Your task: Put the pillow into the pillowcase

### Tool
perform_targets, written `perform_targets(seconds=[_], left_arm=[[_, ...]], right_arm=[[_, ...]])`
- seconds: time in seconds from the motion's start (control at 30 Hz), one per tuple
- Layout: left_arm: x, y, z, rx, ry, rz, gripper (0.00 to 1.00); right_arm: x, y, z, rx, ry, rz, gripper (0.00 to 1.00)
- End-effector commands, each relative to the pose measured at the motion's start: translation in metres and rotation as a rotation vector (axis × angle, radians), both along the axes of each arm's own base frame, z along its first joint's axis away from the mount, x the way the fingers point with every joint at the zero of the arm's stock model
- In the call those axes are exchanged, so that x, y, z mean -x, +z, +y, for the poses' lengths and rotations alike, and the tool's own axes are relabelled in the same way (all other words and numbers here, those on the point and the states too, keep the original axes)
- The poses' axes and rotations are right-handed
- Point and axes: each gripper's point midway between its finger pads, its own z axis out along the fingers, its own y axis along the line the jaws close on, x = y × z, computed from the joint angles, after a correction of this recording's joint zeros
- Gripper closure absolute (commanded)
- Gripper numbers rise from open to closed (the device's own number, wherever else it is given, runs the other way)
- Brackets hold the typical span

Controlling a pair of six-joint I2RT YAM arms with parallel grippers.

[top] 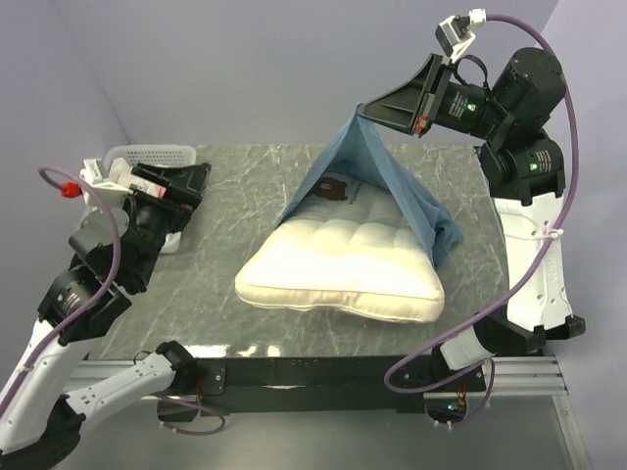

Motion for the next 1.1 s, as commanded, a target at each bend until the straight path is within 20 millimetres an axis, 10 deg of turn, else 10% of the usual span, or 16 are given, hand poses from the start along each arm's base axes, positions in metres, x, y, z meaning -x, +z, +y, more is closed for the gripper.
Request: perform_targets(seconds=[0.0,0.17,0.33,0.67,1.07], left_arm=[[-0.009,0.014,-0.017,-0.027,-0.117,-0.042,0.09],[-0.037,-0.016,-0.039,0.007,-0.344,0.018,0.10],[-0.066,-0.052,-0.001,0.118,-0.358,0.044,0.11],[-0.066,-0.145,-0.001,0.192,-0.377,0.151,0.15],[-0.058,-0.188,-0.081,0.227,-0.543,0.152,0.16]], right_arm=[[0.004,0.039,-0.009,-0.075,-0.018,-0.164,1.00],[-0.025,0.042,-0.018,-0.112,-0.075,-0.130,1.00],[-0.051,0.031,-0.016,-0.124,-0.111,-0.087,1.00],[-0.072,0.032,-0.014,-0.140,-0.133,-0.079,1.00],[-0.078,0.027,-0.015,-0.123,-0.156,-0.079,1.00]])
